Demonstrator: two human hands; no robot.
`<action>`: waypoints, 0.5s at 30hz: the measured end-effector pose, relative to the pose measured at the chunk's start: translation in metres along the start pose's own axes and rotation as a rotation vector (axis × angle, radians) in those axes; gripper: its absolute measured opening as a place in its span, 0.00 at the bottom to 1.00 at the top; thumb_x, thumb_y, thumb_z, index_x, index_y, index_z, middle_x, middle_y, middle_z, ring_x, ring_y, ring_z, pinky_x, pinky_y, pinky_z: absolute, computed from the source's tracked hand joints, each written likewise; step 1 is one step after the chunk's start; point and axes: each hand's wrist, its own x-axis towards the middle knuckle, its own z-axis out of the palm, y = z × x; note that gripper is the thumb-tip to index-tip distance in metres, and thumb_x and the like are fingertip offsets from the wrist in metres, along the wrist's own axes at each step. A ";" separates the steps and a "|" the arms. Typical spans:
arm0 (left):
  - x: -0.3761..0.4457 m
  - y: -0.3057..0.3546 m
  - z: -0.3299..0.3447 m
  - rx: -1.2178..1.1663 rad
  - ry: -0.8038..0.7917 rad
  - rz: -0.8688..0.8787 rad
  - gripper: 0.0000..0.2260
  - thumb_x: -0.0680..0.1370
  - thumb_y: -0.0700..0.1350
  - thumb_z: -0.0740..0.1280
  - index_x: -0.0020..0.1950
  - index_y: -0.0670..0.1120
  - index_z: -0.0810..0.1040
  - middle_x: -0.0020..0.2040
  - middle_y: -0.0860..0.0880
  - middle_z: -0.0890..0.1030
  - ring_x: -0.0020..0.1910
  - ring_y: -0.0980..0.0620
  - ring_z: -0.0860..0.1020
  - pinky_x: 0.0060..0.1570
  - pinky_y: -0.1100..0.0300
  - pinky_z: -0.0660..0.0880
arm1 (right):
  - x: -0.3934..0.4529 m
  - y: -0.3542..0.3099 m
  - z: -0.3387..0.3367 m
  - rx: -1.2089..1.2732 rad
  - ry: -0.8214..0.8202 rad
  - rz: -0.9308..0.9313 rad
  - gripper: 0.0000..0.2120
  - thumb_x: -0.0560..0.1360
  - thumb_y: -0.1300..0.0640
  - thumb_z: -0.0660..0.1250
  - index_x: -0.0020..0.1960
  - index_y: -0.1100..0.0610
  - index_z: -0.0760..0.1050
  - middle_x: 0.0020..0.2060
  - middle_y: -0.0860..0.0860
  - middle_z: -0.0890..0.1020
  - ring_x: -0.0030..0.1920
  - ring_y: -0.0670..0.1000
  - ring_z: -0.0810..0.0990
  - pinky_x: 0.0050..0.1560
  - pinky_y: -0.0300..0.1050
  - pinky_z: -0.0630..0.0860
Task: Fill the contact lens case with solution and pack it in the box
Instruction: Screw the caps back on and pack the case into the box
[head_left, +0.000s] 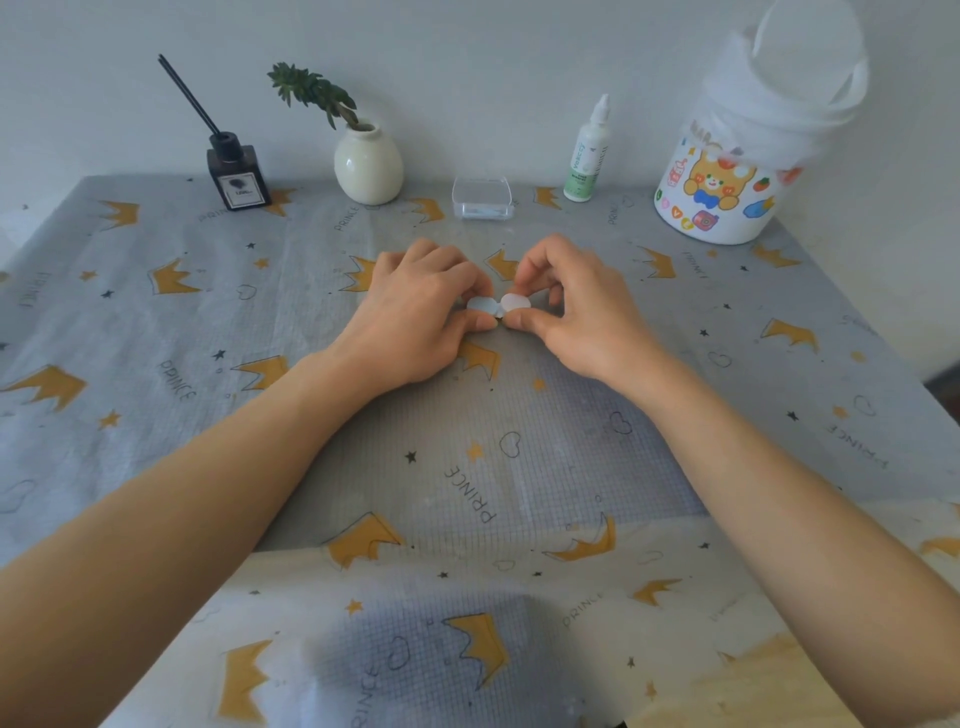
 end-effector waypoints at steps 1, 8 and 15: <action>-0.001 0.000 0.000 -0.001 0.003 -0.003 0.12 0.77 0.52 0.69 0.58 0.49 0.80 0.52 0.52 0.78 0.57 0.48 0.73 0.57 0.52 0.64 | 0.000 0.000 0.000 0.011 -0.002 0.004 0.16 0.72 0.56 0.77 0.49 0.47 0.71 0.44 0.39 0.78 0.43 0.43 0.72 0.43 0.37 0.67; -0.003 0.000 0.002 -0.022 0.019 -0.068 0.14 0.77 0.56 0.68 0.59 0.51 0.78 0.54 0.54 0.77 0.58 0.50 0.71 0.54 0.55 0.61 | -0.003 0.001 -0.006 0.044 0.014 0.036 0.16 0.69 0.53 0.79 0.54 0.46 0.77 0.48 0.41 0.82 0.48 0.45 0.78 0.47 0.29 0.69; -0.004 0.004 0.002 -0.085 0.051 -0.105 0.12 0.76 0.56 0.69 0.56 0.53 0.78 0.48 0.59 0.71 0.54 0.52 0.71 0.53 0.54 0.66 | -0.003 0.002 -0.006 -0.013 0.018 -0.011 0.13 0.72 0.51 0.76 0.56 0.49 0.81 0.47 0.38 0.80 0.49 0.43 0.75 0.49 0.31 0.70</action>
